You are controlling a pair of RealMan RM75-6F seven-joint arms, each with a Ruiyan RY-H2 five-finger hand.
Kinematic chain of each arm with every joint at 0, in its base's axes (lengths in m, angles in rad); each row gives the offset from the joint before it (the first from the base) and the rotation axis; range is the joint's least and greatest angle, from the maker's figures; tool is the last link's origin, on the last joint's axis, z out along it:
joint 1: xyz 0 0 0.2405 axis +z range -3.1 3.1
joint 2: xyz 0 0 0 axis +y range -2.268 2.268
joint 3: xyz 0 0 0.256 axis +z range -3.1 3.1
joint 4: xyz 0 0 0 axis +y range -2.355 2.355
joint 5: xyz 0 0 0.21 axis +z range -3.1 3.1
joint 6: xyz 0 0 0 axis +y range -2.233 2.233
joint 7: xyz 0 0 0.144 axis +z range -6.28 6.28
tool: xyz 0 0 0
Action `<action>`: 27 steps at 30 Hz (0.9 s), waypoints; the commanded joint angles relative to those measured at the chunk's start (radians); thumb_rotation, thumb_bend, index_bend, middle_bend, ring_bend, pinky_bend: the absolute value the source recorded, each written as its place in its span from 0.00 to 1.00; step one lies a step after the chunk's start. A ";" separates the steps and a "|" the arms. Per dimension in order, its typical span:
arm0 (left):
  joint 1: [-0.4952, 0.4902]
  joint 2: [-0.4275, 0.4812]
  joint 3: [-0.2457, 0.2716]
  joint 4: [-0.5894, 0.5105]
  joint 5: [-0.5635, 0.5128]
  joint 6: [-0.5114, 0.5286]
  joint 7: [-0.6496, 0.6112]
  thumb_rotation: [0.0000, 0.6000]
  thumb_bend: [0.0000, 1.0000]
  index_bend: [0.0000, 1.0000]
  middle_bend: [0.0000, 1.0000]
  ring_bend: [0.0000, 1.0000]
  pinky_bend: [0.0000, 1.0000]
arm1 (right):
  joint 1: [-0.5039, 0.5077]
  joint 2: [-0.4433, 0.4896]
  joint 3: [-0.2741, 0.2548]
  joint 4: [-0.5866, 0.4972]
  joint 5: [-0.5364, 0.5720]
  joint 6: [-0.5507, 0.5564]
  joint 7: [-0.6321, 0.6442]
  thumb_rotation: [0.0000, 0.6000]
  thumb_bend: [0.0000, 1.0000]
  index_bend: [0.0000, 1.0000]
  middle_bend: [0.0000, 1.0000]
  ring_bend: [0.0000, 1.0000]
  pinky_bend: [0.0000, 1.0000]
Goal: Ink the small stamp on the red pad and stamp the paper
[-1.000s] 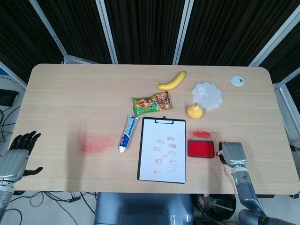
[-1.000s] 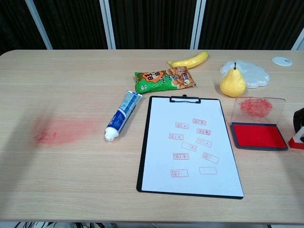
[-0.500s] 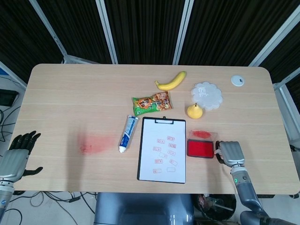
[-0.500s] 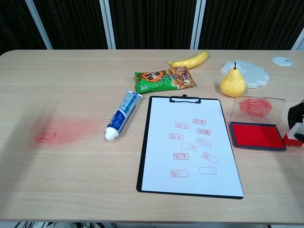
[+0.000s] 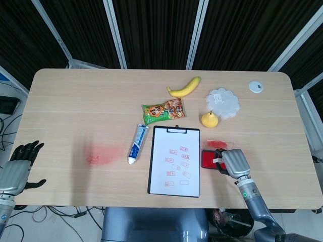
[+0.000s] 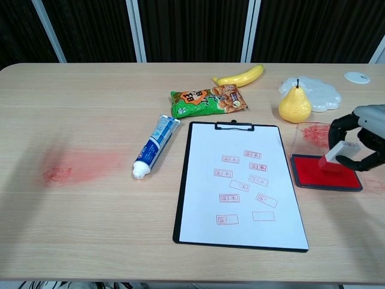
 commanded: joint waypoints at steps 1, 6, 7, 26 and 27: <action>-0.001 0.002 0.000 -0.001 -0.001 -0.003 -0.002 1.00 0.02 0.00 0.00 0.00 0.00 | 0.010 -0.021 0.008 0.009 0.004 -0.004 -0.015 1.00 0.81 0.91 0.85 0.87 0.89; -0.003 0.005 0.001 -0.002 -0.003 -0.008 -0.007 1.00 0.02 0.00 0.00 0.00 0.00 | 0.021 -0.058 0.012 0.031 0.022 -0.020 -0.047 1.00 0.81 0.92 0.86 0.87 0.89; -0.003 0.005 0.001 -0.002 -0.003 -0.009 -0.008 1.00 0.02 0.00 0.00 0.00 0.00 | 0.023 -0.065 0.013 0.036 0.026 -0.022 -0.054 1.00 0.81 0.92 0.86 0.87 0.89; -0.006 0.008 0.001 -0.005 -0.011 -0.018 -0.007 1.00 0.02 0.00 0.00 0.00 0.00 | 0.047 -0.123 0.042 0.100 0.097 -0.049 -0.133 1.00 0.81 0.92 0.86 0.87 0.89; -0.006 0.008 0.001 -0.005 -0.012 -0.018 -0.007 1.00 0.02 0.00 0.00 0.00 0.00 | 0.048 -0.124 0.044 0.100 0.099 -0.050 -0.134 1.00 0.81 0.92 0.86 0.87 0.89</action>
